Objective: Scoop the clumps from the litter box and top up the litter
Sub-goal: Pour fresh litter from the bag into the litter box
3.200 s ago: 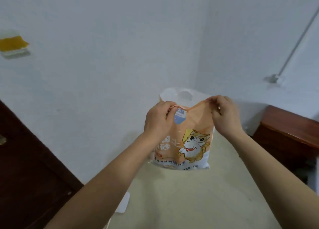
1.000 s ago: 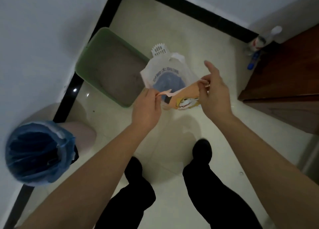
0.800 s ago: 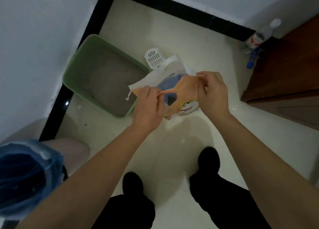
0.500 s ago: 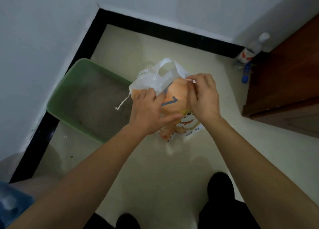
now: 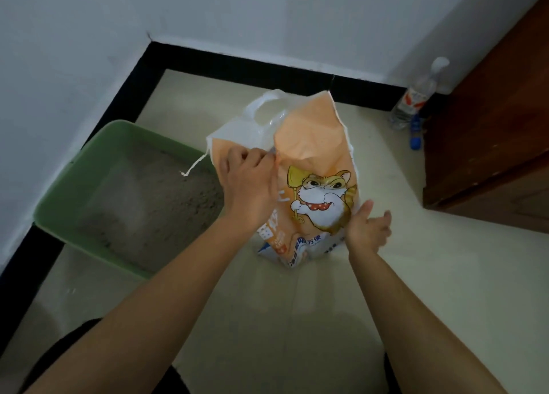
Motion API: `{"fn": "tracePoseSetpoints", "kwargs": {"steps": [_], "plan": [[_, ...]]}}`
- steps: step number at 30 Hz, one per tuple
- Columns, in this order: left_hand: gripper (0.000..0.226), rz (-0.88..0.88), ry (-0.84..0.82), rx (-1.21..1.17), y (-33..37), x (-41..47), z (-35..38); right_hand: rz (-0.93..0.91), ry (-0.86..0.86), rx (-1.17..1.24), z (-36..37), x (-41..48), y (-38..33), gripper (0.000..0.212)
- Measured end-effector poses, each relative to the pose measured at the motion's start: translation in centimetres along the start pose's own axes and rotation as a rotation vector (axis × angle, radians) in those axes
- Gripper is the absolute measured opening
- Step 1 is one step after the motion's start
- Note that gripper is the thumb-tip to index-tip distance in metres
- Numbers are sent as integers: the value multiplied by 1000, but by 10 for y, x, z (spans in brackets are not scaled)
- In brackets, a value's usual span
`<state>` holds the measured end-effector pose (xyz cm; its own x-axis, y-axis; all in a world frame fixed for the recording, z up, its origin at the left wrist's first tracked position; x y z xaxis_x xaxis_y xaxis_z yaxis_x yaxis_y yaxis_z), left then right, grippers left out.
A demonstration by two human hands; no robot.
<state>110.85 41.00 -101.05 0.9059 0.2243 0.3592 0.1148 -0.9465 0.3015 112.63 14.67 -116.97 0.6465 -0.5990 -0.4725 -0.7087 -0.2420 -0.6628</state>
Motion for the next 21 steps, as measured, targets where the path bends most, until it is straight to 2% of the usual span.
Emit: {"fn": "tracePoseSetpoints", "kwargs": {"steps": [2,8,12,14,17,19,21], "plan": [[34,-22,-15,-1,-1,-3,0,240,-115,35,14,1,46,74],[47,-38,12,-43,-6,-6,5,186,-284,336,44,-3,78,71],[51,6,166,-82,-6,-4,-11,251,-515,607,51,-15,84,56],[49,10,171,-108,-8,0,-13,191,-650,573,61,-28,83,57],[46,-55,67,-169,-16,-1,-8,161,-677,423,70,-38,83,50],[69,-153,38,-203,-24,-8,-10,204,-704,460,76,-39,82,56],[94,-230,155,-190,-31,-17,-25,240,-741,530,80,-42,80,57]]}}
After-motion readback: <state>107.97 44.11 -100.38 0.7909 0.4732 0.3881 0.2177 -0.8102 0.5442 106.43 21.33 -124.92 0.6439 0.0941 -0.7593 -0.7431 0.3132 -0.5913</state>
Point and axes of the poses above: each hand's wrist, its own x-axis towards the middle knuckle, its own z-axis out of the palm, y = z × x, the point moved 7 cm from there along x, towards the middle knuckle, and after that the axes turned 1 degree about y, right-handed, at the moved point
